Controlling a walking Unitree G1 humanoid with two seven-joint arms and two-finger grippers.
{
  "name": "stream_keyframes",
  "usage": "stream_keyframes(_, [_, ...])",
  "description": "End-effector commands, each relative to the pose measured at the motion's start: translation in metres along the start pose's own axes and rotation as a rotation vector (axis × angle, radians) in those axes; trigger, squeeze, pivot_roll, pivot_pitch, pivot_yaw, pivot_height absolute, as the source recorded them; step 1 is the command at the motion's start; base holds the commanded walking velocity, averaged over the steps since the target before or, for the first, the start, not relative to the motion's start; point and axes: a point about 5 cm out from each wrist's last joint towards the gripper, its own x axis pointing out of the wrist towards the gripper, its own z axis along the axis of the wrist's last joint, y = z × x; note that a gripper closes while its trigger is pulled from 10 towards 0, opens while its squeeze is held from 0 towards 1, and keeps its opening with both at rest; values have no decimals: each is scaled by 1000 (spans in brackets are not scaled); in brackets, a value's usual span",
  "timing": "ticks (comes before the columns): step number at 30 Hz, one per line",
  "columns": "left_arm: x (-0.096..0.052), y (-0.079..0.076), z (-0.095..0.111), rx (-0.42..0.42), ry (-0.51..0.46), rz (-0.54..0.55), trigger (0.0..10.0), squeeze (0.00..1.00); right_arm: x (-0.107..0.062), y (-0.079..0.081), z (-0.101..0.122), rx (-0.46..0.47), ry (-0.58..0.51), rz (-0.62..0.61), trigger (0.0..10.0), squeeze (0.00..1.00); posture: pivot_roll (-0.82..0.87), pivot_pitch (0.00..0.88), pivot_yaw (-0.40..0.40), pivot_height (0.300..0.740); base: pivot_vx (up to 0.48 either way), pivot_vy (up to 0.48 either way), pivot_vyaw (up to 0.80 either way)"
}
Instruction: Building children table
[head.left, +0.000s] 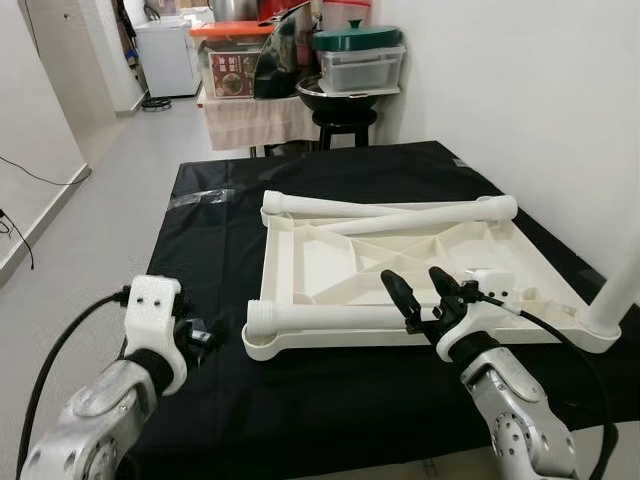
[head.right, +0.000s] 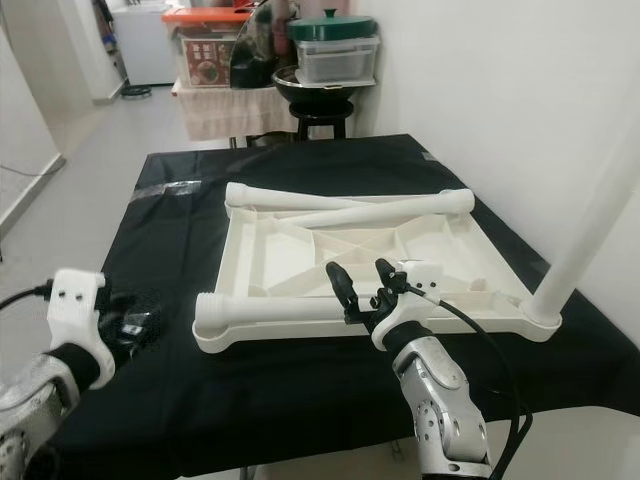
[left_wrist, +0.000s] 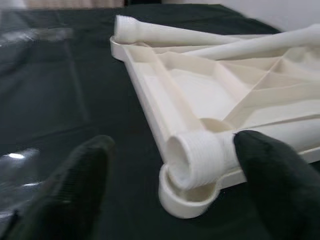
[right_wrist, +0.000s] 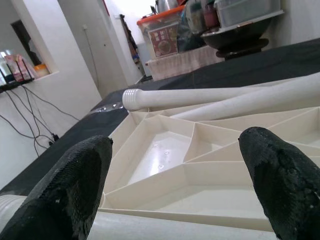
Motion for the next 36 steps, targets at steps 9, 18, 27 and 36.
stream_keyframes(9, [20,7,-4,-101,186,-96,10000,0,0,4,3,2,-4,10,10000,0,-90,0,4,740,0,0,0])
stream_keyframes(18, [21,20,-6,-163,278,-24,10000,0,-6,7,5,5,-3,18,10000,0,-106,26,9,740,0,0,0])
stream_keyframes(27, [25,13,-6,-235,306,-112,10000,0,-17,10,9,-1,1,21,10000,0,-133,65,14,740,0,0,0])
stream_keyframes(36, [46,12,11,-256,313,-179,10000,0,-30,16,13,-16,22,22,10000,0,-162,107,14,740,0,0,0])
